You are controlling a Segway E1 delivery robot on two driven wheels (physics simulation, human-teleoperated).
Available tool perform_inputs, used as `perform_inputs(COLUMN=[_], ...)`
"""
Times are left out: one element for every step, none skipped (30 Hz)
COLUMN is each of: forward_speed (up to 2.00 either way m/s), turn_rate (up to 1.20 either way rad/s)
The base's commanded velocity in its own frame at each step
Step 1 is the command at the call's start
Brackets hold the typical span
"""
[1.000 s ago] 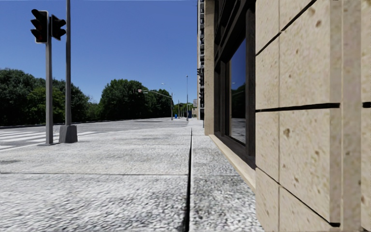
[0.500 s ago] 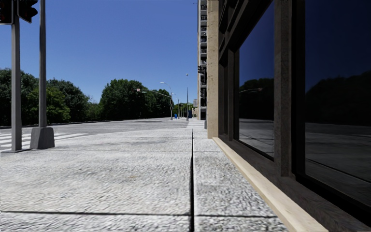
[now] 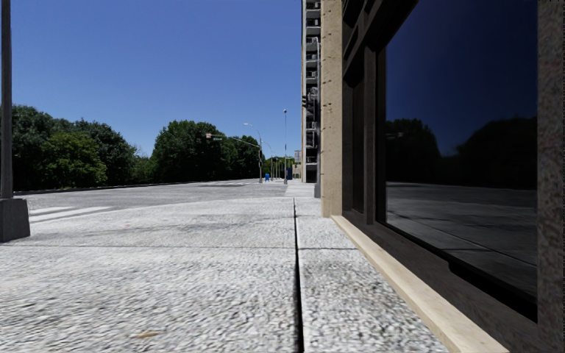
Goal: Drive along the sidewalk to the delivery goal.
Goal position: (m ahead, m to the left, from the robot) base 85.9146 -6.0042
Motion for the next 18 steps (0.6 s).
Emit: perform_inputs(forward_speed=[2.00, 2.00, 2.00, 2.00, 2.00, 2.00, 2.00, 2.00, 2.00, 2.00, 2.00, 2.00, 2.00, 2.00, 2.00, 2.00, 2.00, 2.00], turn_rate=[0.00, 0.00, 0.00, 0.00, 0.00, 0.00, 0.00, 0.00, 0.00, 0.00, 0.00, 0.00, 0.00, 0.00, 0.00, 0.00, 0.00, 0.00])
